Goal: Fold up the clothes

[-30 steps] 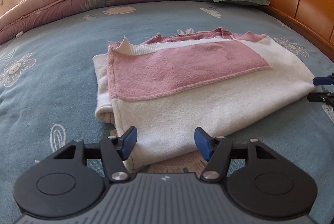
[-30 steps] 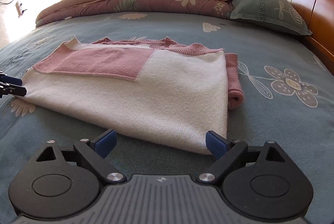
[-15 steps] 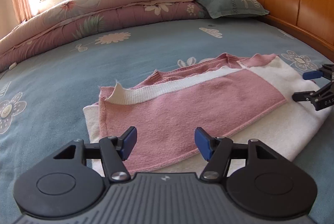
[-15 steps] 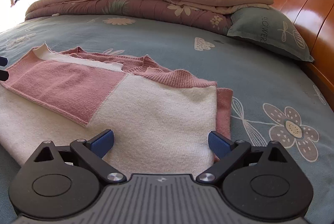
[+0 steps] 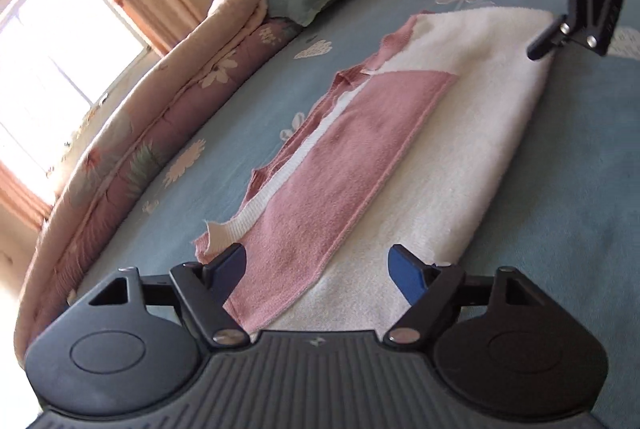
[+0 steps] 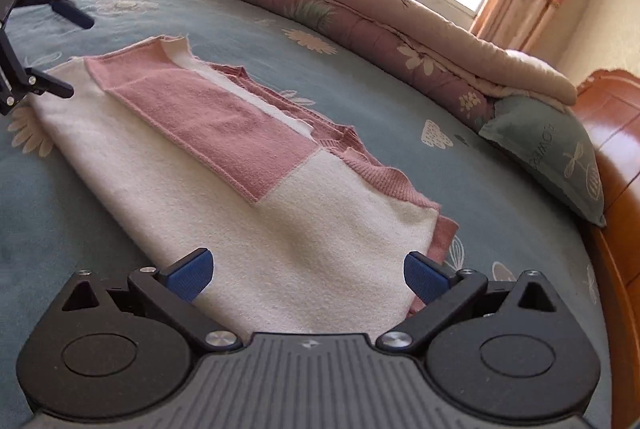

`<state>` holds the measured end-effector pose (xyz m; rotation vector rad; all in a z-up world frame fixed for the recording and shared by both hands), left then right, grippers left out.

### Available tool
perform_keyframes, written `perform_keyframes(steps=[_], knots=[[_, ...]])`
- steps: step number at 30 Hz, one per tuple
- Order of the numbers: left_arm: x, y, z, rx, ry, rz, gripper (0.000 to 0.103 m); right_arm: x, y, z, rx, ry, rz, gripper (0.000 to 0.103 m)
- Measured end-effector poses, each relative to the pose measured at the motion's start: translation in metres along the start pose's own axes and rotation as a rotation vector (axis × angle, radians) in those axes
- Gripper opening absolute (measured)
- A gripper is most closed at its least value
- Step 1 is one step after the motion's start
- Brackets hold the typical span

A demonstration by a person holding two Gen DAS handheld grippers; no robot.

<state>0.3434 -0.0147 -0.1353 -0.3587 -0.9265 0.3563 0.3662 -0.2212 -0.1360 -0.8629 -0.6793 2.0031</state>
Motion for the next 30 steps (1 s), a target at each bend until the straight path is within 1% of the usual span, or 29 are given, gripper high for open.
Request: perform_keyframes(steps=[1, 5, 7, 10, 11, 14, 17, 19, 21, 23, 26, 29, 30], knots=[[-0.013, -0.004, 0.003, -0.005, -0.018, -0.102, 0.079, 0.014, 0.002, 0.005, -0.003, 0.005, 0.095, 0.103], [-0.047, -0.003, -0.005, 0.04, -0.065, -0.3, 0.079, 0.054, 0.017, 0.006, -0.002, 0.082, 0.415, 0.103], [-0.054, -0.006, -0.015, 0.058, -0.06, -0.309, 0.079, 0.069, 0.023, -0.001, 0.009, 0.113, 0.505, 0.103], [-0.061, -0.023, -0.026, 0.034, -0.081, -0.354, 0.079, 0.088, 0.012, -0.009, -0.035, 0.139, 0.566, 0.103], [-0.063, -0.029, -0.028, 0.023, -0.082, -0.369, 0.079, 0.093, 0.006, -0.012, -0.046, 0.136, 0.574, 0.103], [-0.067, -0.047, -0.035, -0.022, -0.052, -0.379, 0.079, 0.105, -0.012, -0.023, -0.083, 0.139, 0.595, 0.103], [-0.069, -0.051, -0.042, -0.041, -0.046, -0.411, 0.08, 0.11, -0.023, -0.035, -0.107, 0.163, 0.619, 0.103], [-0.062, -0.048, -0.044, -0.043, -0.054, -0.381, 0.084, 0.105, -0.026, -0.037, -0.108, 0.168, 0.593, 0.103], [-0.051, -0.039, -0.05, -0.011, -0.074, -0.363, 0.086, 0.095, -0.023, -0.037, -0.103, 0.188, 0.573, 0.103], [-0.04, -0.022, -0.054, 0.039, -0.099, -0.368, 0.086, 0.08, -0.015, -0.036, -0.087, 0.218, 0.558, 0.103], [-0.024, 0.006, -0.061, 0.098, -0.125, -0.385, 0.086, 0.051, 0.004, -0.033, -0.042, 0.267, 0.55, 0.103], [-0.011, 0.025, -0.065, 0.145, -0.142, -0.362, 0.086, 0.021, 0.021, -0.031, 0.004, 0.306, 0.517, 0.103], [-0.009, 0.026, -0.067, 0.147, -0.143, -0.351, 0.087, 0.013, 0.024, -0.031, 0.017, 0.313, 0.502, 0.103]])
Point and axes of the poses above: each gripper's, at about its wrist camera, not at the fingertips, and z roughly against the way its jaws point, x to its left, y to its underside, the point moved 9 cm from there along -z, roughly the way its jaws point, and after that the axes turned 7 degrees about -z, right-handed, at the moved point
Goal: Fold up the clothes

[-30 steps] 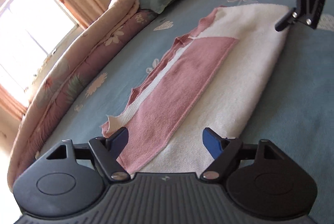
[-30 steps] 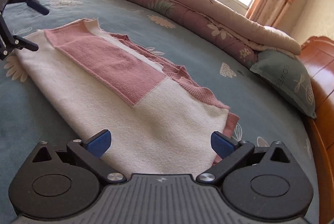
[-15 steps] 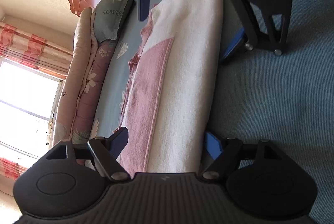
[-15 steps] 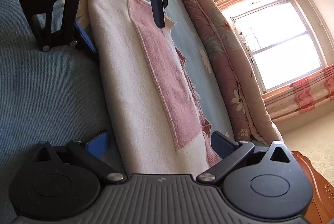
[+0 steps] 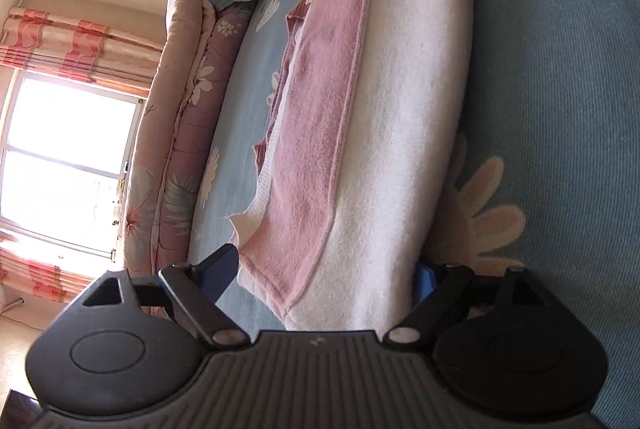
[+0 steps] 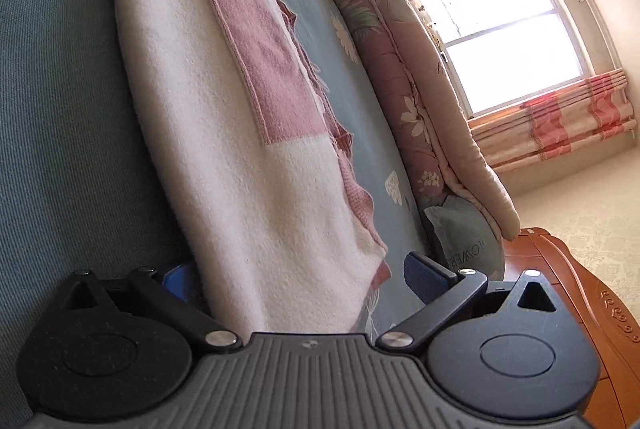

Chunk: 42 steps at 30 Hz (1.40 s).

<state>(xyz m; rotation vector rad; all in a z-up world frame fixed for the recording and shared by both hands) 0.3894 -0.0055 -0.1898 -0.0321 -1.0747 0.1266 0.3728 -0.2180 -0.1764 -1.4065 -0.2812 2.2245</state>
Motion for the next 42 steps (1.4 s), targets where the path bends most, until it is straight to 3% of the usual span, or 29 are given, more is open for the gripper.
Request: perform_keyframes(steps=[3, 8, 10, 19, 22, 24, 26, 31, 38, 42], knots=[[0.001, -0.012, -0.007, -0.004, -0.018, -0.006, 0.086, -0.002, -0.001, -0.007, 0.012, 0.012, -0.013, 0.103], [0.004, -0.057, -0.021, -0.066, -0.043, -0.017, 0.085, 0.016, -0.041, -0.02, -0.043, 0.028, 0.021, 0.103], [0.005, -0.058, -0.025, -0.076, -0.036, -0.019, 0.085, 0.018, -0.048, -0.026, -0.043, 0.026, 0.028, 0.103], [0.014, -0.008, -0.04, 0.015, -0.035, 0.034, 0.086, -0.004, 0.001, -0.021, 0.011, 0.031, -0.003, 0.103], [0.006, -0.022, -0.047, 0.01, -0.031, -0.042, 0.071, 0.002, -0.004, -0.023, 0.022, 0.042, 0.054, 0.103], [-0.006, -0.029, -0.052, 0.006, 0.004, -0.076, 0.035, 0.006, -0.008, -0.024, 0.032, 0.05, 0.095, 0.103], [-0.018, -0.033, -0.055, 0.011, 0.025, -0.103, 0.009, 0.01, -0.011, -0.025, 0.041, 0.057, 0.135, 0.103], [-0.02, -0.031, -0.052, 0.023, -0.047, -0.072, 0.008, 0.01, -0.012, -0.025, 0.044, 0.074, 0.127, 0.103], [-0.02, -0.029, -0.053, 0.026, -0.034, -0.058, 0.008, 0.006, -0.01, -0.027, 0.025, 0.063, 0.132, 0.103], [-0.019, -0.028, -0.054, 0.023, -0.039, -0.043, 0.007, 0.016, -0.012, -0.025, 0.048, 0.019, 0.181, 0.093]])
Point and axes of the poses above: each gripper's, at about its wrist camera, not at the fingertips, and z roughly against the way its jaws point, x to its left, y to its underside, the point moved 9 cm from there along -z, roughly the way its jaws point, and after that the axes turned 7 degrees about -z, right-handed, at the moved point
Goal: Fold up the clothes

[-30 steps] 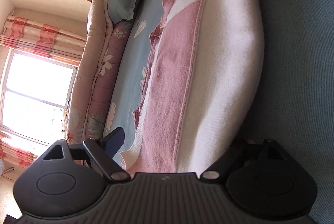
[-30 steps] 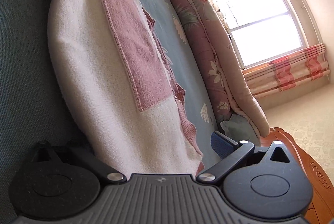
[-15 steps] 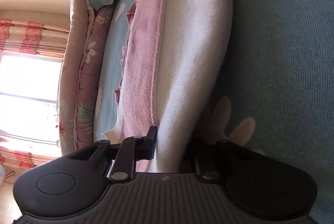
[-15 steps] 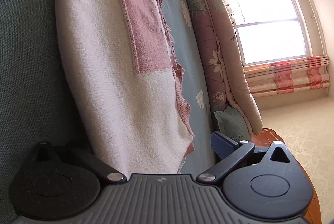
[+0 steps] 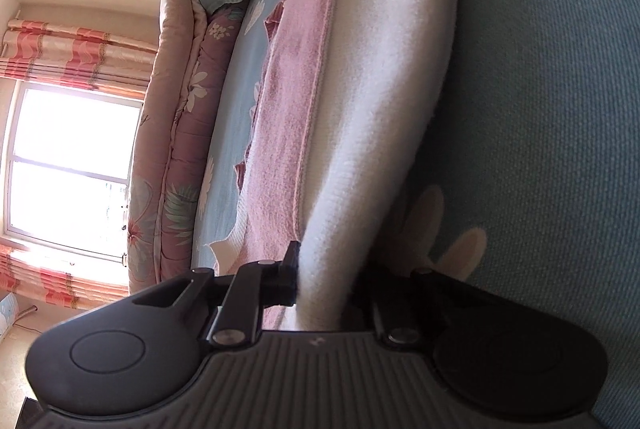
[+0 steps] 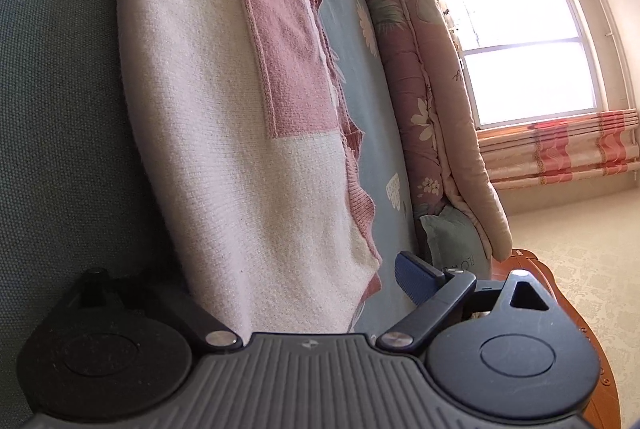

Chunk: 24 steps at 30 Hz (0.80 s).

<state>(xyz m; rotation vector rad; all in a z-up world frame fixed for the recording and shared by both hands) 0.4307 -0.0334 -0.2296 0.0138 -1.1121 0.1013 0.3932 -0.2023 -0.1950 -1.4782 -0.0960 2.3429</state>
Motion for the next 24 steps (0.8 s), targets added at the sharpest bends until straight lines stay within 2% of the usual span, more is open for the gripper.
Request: perform_keyframes(steps=[2, 5, 6, 7, 8, 11, 14, 16, 17, 20, 21, 24], knots=[[0.001, 0.0, -0.001, 0.0, -0.002, 0.006, 0.007, 0.01, -0.003, 0.004, -0.013, -0.012, 0.077, 0.085], [0.001, 0.001, -0.001, -0.002, -0.005, 0.014, 0.007, 0.028, -0.004, 0.01, -0.024, -0.029, 0.168, 0.06], [0.001, 0.001, -0.002, -0.003, -0.006, 0.017, 0.007, 0.034, -0.002, 0.012, -0.022, -0.037, 0.18, 0.045], [0.001, 0.002, -0.002, -0.003, -0.006, 0.019, 0.007, 0.041, 0.0, 0.013, -0.02, -0.044, 0.193, 0.022], [0.002, 0.002, -0.002, -0.003, -0.006, 0.021, 0.007, 0.045, 0.001, 0.014, -0.026, -0.023, 0.2, 0.016], [0.003, 0.002, -0.004, -0.008, -0.004, 0.027, 0.006, 0.056, 0.005, 0.017, -0.044, 0.04, 0.223, 0.016], [0.005, 0.002, -0.006, -0.014, 0.004, 0.031, 0.006, 0.048, 0.004, 0.019, -0.055, 0.04, 0.215, 0.018], [0.005, 0.003, -0.007, -0.017, 0.006, 0.033, 0.006, 0.04, 0.003, 0.013, -0.058, 0.071, 0.234, 0.028], [0.006, 0.003, -0.008, -0.018, 0.005, 0.034, 0.006, 0.038, 0.002, 0.011, -0.053, 0.062, 0.223, 0.029], [0.007, 0.003, -0.011, -0.021, 0.008, 0.038, 0.006, 0.036, 0.0, 0.005, -0.037, 0.04, 0.198, 0.027], [0.007, 0.003, -0.012, -0.023, 0.009, 0.04, 0.006, 0.039, -0.001, 0.003, -0.036, 0.036, 0.202, 0.018], [0.009, 0.003, -0.013, -0.023, 0.016, 0.035, 0.008, 0.042, 0.001, 0.004, -0.047, 0.054, 0.197, 0.017]])
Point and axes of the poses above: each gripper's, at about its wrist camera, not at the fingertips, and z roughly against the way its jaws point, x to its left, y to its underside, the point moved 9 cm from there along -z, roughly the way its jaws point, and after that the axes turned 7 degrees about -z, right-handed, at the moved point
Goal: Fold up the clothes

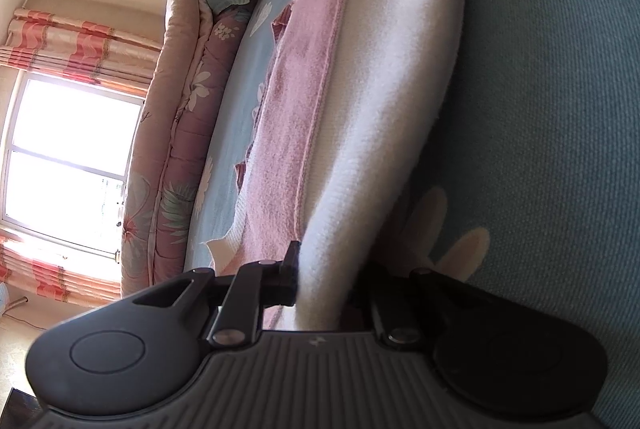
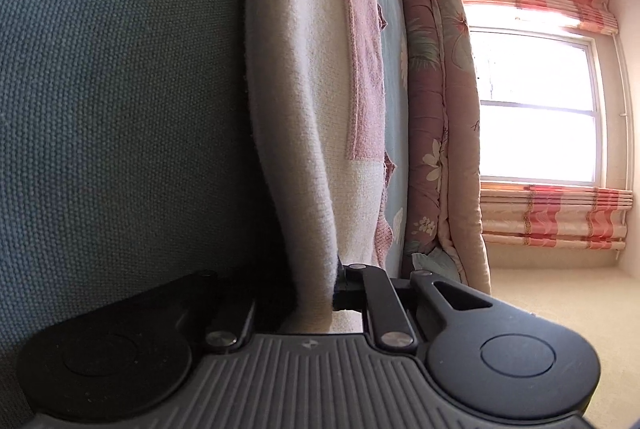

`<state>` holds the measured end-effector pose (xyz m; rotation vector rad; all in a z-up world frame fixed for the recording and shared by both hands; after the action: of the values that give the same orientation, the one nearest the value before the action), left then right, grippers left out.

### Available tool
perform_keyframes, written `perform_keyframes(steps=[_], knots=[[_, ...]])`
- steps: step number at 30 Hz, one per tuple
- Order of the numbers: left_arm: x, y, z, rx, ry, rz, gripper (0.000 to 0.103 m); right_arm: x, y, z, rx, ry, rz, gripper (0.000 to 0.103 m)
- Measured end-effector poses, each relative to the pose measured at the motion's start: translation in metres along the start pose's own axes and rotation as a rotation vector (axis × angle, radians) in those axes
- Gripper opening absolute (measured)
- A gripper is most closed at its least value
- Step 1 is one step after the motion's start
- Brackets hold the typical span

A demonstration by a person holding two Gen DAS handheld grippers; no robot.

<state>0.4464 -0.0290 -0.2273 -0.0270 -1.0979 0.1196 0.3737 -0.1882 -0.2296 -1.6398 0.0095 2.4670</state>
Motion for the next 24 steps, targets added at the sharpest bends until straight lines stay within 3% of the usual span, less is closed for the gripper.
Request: perform_keyframes(steps=[5, 9, 19, 24], knots=[[0.004, 0.0, 0.003, 0.023, -0.016, -0.04, 0.021, 0.0, -0.002, -0.003, 0.02, -0.009, 0.027, 0.017], [-0.001, -0.001, -0.003, 0.03, -0.007, -0.02, 0.006, 0.0, -0.002, -0.004, 0.021, -0.018, 0.023, 0.017], [-0.001, -0.002, -0.006, 0.031, 0.001, -0.015, 0.005, 0.004, 0.0, 0.001, -0.015, 0.011, 0.014, 0.016], [-0.001, -0.002, -0.008, 0.032, 0.01, -0.022, 0.005, 0.004, 0.0, -0.001, 0.001, -0.015, 0.033, 0.016]])
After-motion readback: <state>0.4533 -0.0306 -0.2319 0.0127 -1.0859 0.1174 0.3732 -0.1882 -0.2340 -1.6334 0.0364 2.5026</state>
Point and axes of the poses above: each gripper's, at about its wrist camera, not at the fingertips, and z roughly against the way its jaws point, x to its left, y to its underside, the point moved 9 cm from there along -z, roughly the way its jaws point, and after that the axes turned 7 degrees about -z, right-handed, at the moved point
